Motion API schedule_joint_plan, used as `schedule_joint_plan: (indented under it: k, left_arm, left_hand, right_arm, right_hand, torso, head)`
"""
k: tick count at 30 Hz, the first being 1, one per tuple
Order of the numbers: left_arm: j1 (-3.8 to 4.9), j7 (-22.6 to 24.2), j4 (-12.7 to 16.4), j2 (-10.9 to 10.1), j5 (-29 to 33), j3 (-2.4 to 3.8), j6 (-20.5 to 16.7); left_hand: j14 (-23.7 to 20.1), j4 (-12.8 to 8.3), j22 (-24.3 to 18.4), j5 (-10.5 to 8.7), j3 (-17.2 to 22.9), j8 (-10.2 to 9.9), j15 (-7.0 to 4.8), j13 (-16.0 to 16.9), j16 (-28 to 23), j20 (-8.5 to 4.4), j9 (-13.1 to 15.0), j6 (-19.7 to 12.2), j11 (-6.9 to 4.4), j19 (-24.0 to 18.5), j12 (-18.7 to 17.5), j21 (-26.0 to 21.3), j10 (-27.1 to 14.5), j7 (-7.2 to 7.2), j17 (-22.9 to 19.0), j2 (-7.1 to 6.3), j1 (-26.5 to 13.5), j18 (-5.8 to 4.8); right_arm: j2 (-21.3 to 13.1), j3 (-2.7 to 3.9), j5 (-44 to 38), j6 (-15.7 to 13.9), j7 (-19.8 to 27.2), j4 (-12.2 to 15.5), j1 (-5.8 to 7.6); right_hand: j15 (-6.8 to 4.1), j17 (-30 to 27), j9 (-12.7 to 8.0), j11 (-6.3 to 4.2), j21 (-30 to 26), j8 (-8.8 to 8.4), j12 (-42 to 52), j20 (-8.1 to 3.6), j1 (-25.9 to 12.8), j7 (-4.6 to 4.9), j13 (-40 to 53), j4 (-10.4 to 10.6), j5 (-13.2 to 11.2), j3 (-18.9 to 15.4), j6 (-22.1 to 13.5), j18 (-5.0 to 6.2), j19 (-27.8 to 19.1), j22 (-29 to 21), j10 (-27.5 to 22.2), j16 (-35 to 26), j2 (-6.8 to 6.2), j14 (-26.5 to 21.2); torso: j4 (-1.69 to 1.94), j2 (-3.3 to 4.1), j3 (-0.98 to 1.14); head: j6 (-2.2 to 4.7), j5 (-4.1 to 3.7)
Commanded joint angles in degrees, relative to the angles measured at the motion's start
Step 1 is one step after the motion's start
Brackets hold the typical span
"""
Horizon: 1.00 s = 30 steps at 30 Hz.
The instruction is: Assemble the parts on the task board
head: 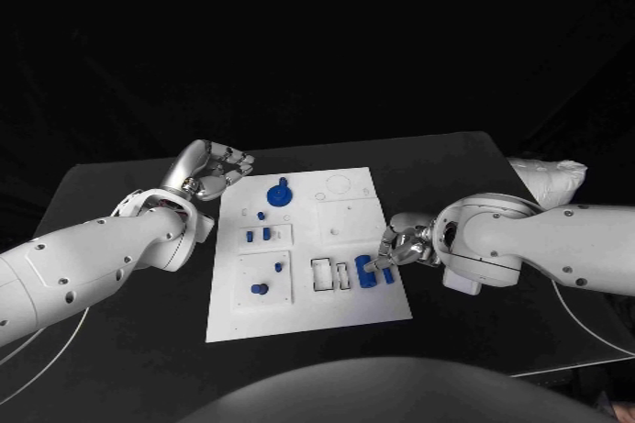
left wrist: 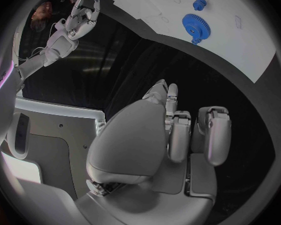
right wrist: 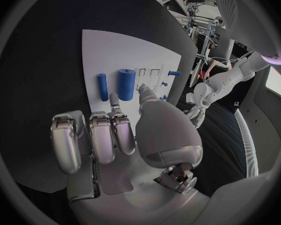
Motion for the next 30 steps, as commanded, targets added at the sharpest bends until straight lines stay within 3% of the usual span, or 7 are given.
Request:
schedule_joint_plan:
  k: [1, 20, 25, 30]
  left_arm:
    - [0.02, 0.63, 0.21, 0.01, -0.14, 0.04, 0.55]
    - [0.03, 0.54, 0.36, -0.14, -0.14, 0.04, 0.68]
    - [0.03, 0.54, 0.36, -0.20, -0.14, 0.04, 0.73]
    - [0.03, 0.57, 0.34, -0.22, -0.14, 0.04, 0.78]
  left_hand:
    - [5.97, 0.05, 14.59, -0.23, 0.36, -0.34, -0.18, -0.04, -0.29, -0.26, -0.01, 0.07, 0.21, 4.83, -0.26, 0.09, -0.09, 0.12, 15.07, -0.08, 0.01, -0.93]
    - [5.97, 0.05, 14.59, -0.23, 0.36, -0.34, -0.18, -0.04, -0.29, -0.26, -0.01, 0.07, 0.21, 4.83, -0.26, 0.09, -0.09, 0.12, 15.07, -0.08, 0.01, -0.93]
    - [5.97, 0.05, 14.59, -0.23, 0.36, -0.34, -0.18, -0.04, -0.29, -0.26, -0.01, 0.07, 0.21, 4.83, -0.26, 0.09, -0.09, 0.12, 15.07, -0.08, 0.01, -0.93]
    - [5.97, 0.05, 14.61, -0.21, 0.52, -0.33, -0.17, -0.03, -0.29, -0.24, -0.02, 0.04, 0.21, 4.88, -0.24, 0.16, -0.09, 0.12, 15.07, -0.02, -0.11, -0.95]
  right_arm:
    - [0.66, -0.01, 0.21, 1.29, -0.10, -0.34, -0.15]
    - [3.14, 0.00, 0.96, 1.50, -1.31, -2.07, -0.88]
    - [4.37, 0.00, 0.60, 1.35, -2.78, -2.69, -1.14]
    - [5.39, 0.00, 0.44, 1.46, -3.67, -3.35, -1.27]
  right_hand:
    - [-0.41, 15.10, -0.01, -0.37, 0.21, -0.35, 0.16, -0.36, -0.21, 0.12, 15.08, -0.07, -0.24, 0.51, 0.14, -0.82, 6.00, 15.07, 6.01, 0.23, 0.20, 5.86]
    - [-0.26, 15.10, -0.25, -0.21, 0.21, -1.60, 0.16, -0.28, -0.61, 0.33, 15.08, -0.37, -0.67, 1.08, -0.14, -0.82, 6.00, 15.07, 6.01, 0.23, 0.50, 5.86]
    - [0.32, 15.10, -0.18, 0.34, 0.21, -2.79, 0.16, 0.12, -1.73, 0.99, 15.08, -0.51, 0.61, 1.41, -2.32, -0.82, 6.00, 15.07, 6.01, 0.23, 0.32, 5.86]
    - [0.84, 15.10, 0.51, 0.88, 0.21, -2.78, 0.16, 0.57, -1.79, 1.54, 15.08, -1.23, 1.75, 2.29, -4.34, -0.82, 6.00, 15.07, 6.01, 0.23, 0.46, 5.86]
  torso:
    - [-0.01, 0.03, -0.01]
    - [-0.02, 0.00, 0.01]
    - [-0.02, -0.03, 0.04]
    - [0.01, -0.03, -0.04]
  head:
    - [0.00, -0.06]
    - [0.00, -0.01]
    - [0.00, 0.02]
    - [0.00, -0.10]
